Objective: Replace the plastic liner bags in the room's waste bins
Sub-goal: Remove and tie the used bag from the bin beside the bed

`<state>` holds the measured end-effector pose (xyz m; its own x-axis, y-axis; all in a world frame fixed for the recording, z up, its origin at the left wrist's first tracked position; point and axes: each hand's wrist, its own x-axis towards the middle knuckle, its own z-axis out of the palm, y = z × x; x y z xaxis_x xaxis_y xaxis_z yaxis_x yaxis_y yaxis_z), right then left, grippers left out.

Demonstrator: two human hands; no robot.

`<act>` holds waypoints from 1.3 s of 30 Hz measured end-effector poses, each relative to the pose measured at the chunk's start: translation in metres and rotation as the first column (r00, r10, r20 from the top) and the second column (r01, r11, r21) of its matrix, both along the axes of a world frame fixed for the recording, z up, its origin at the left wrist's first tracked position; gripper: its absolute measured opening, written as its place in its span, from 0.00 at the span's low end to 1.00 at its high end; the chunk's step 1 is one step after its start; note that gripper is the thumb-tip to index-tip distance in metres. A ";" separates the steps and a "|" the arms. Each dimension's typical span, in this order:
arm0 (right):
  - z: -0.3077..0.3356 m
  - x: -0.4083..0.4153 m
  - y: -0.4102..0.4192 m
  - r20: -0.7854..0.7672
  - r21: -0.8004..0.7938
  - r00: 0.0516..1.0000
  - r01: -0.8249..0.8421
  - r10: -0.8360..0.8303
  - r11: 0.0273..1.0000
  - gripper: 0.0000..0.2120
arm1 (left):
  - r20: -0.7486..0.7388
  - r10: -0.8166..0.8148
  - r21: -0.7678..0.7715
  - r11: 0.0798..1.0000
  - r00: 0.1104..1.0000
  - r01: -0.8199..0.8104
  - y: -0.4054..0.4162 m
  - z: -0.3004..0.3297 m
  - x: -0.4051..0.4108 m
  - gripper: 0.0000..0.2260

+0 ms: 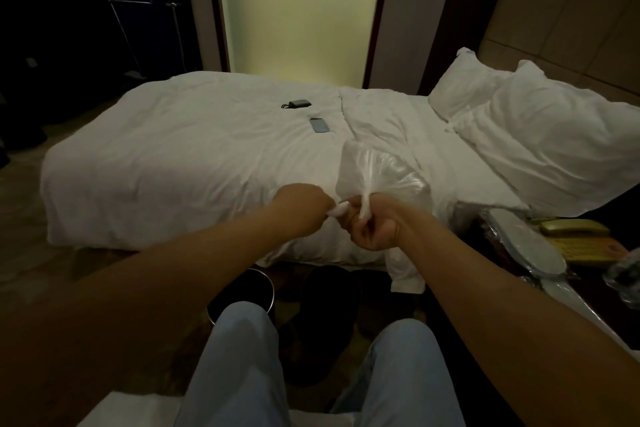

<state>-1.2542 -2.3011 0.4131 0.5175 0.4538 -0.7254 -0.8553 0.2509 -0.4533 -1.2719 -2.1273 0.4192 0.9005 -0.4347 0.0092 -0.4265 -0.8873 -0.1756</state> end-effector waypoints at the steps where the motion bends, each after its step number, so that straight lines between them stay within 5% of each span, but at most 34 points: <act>1: -0.002 0.001 0.000 -0.005 -0.093 0.998 0.067 -0.068 0.993 0.12 | 0.037 -0.046 0.050 0.998 0.998 0.044 -0.005 -0.005 -0.002 0.11; 5: 0.001 0.005 -0.002 0.069 -0.315 0.962 0.272 -0.264 0.909 0.15 | 0.079 -0.115 0.071 0.991 0.990 0.110 -0.028 -0.019 -0.005 0.12; 8: 0.012 0.002 -0.006 0.146 -0.257 0.902 0.432 -0.407 0.865 0.08 | -0.188 -0.020 -0.204 0.979 0.982 -0.019 -0.041 -0.014 -0.006 0.10; 14: 0.015 -0.002 -0.013 0.336 -0.157 0.822 0.529 -0.459 0.834 0.08 | -0.576 -0.035 -0.615 0.677 0.817 -0.404 -0.056 -0.002 -0.006 0.09; 20: 0.020 -0.013 -0.008 0.506 -0.147 0.757 0.549 -0.414 0.823 0.08 | -0.691 -0.078 -0.679 0.412 0.718 -0.608 -0.049 0.006 -0.005 0.06; 23: 0.024 -0.018 -0.006 0.590 -0.187 0.734 0.531 -0.338 0.827 0.07 | -0.761 -0.133 -0.636 0.342 0.634 -0.692 -0.037 0.013 -0.005 0.17; 27: 0.028 -0.020 0.001 0.673 -0.172 0.688 0.502 -0.271 0.847 0.09 | -0.725 -0.113 -0.683 0.240 0.679 -0.690 -0.027 0.012 0.000 0.24; 36: 0.041 -0.020 0.020 0.571 0.137 0.667 0.498 -0.479 0.856 0.07 | -0.639 -0.115 -0.767 0.170 0.761 -0.619 -0.016 0.020 -0.002 0.24; 39: 0.038 -0.018 0.013 0.618 0.078 0.685 0.435 -0.386 0.897 0.04 | -0.674 -0.136 -0.735 0.223 0.726 -0.641 -0.011 0.019 -0.002 0.20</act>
<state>-1.2724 -2.2886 0.4509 0.9759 0.0512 -0.2121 -0.2117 0.4579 -0.8634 -1.2744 -2.1388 0.4386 0.9346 -0.2100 -0.2870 0.2150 -0.3092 0.9264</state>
